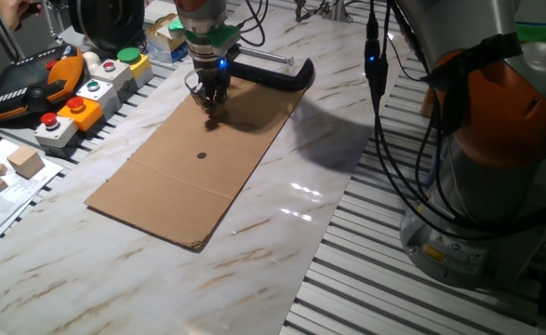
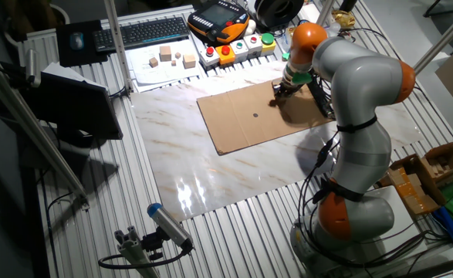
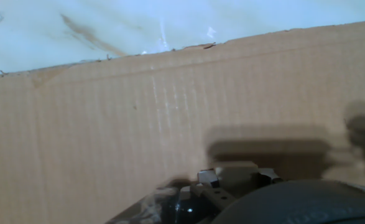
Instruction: Hold a small block with the gripper and sweep it from left to right on the table
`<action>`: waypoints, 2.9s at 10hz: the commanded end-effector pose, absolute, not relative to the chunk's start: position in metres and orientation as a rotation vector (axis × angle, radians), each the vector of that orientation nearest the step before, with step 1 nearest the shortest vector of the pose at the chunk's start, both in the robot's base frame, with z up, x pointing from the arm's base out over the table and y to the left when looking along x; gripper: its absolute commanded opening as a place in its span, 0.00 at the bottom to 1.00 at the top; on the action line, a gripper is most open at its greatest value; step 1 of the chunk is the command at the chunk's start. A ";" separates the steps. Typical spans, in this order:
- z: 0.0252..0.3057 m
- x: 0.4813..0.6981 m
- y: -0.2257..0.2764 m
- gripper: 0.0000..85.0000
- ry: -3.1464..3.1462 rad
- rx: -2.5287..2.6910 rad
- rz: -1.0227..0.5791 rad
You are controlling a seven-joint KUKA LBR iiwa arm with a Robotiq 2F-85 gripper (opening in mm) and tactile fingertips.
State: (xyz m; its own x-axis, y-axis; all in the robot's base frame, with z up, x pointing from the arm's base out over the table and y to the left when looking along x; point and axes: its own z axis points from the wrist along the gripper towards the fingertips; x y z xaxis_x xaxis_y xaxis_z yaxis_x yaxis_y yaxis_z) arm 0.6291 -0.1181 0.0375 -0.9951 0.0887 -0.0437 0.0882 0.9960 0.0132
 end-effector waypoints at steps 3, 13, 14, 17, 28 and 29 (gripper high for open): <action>0.038 0.630 -0.114 0.01 3.095 0.142 0.020; 0.037 0.632 -0.104 0.01 3.097 0.154 0.030; 0.037 0.632 -0.103 0.01 3.097 0.157 0.030; 0.037 0.632 -0.097 0.01 3.098 0.164 0.027; 0.038 0.633 -0.079 0.01 3.102 0.176 0.022; 0.038 0.633 -0.077 0.01 3.102 0.176 0.022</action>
